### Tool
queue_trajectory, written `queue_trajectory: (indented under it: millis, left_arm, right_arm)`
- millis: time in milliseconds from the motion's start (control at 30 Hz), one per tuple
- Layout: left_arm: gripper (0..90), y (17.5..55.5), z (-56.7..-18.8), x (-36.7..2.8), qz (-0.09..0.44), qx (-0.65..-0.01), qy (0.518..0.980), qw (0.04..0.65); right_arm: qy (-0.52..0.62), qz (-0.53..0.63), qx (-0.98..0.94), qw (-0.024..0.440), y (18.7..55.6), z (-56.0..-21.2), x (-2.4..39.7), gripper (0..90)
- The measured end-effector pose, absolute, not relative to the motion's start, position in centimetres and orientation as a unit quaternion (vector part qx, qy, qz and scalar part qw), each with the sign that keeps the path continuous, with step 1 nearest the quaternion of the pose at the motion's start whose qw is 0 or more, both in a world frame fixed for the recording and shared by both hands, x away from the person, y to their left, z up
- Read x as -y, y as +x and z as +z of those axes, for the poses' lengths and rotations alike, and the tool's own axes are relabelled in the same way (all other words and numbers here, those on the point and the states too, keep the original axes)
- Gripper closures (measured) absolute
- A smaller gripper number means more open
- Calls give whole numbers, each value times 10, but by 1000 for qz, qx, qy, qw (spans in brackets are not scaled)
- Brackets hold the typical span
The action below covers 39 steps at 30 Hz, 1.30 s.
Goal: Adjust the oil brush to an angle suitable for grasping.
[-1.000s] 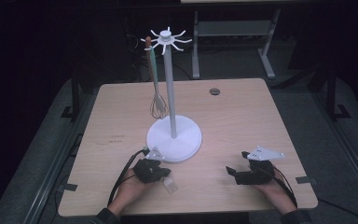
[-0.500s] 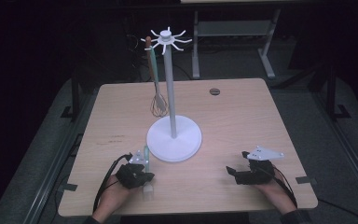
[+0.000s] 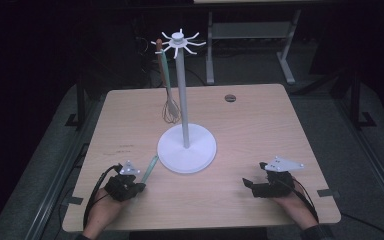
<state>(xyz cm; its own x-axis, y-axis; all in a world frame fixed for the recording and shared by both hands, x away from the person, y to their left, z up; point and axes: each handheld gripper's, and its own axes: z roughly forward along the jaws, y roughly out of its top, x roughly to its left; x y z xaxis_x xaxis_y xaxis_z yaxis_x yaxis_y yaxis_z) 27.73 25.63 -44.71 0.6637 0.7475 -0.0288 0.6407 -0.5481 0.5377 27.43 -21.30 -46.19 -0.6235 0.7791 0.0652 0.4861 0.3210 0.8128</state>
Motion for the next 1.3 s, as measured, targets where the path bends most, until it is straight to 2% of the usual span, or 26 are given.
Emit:
queue_trajectory:
  millis: [233,467,667,900,1300]
  left_arm:
    - [900,287,-449,-280,120,-423,859,262]
    - [898,287,-440,-295,123,-419,849,298]
    - [838,285,-441,-313,120,-440,832,316]
    - [764,283,-447,-308,116,-436,836,311]
    - [781,283,-454,-304,130,-434,842,292]
  right_arm:
    - [395,425,-796,173,275,-462,213,137]
    - [392,426,-797,173,275,-462,213,137]
    - [391,424,-799,171,275,-462,212,137]
    - [390,423,-800,171,275,-462,212,137]
    - [390,424,-799,171,275,-462,212,137]
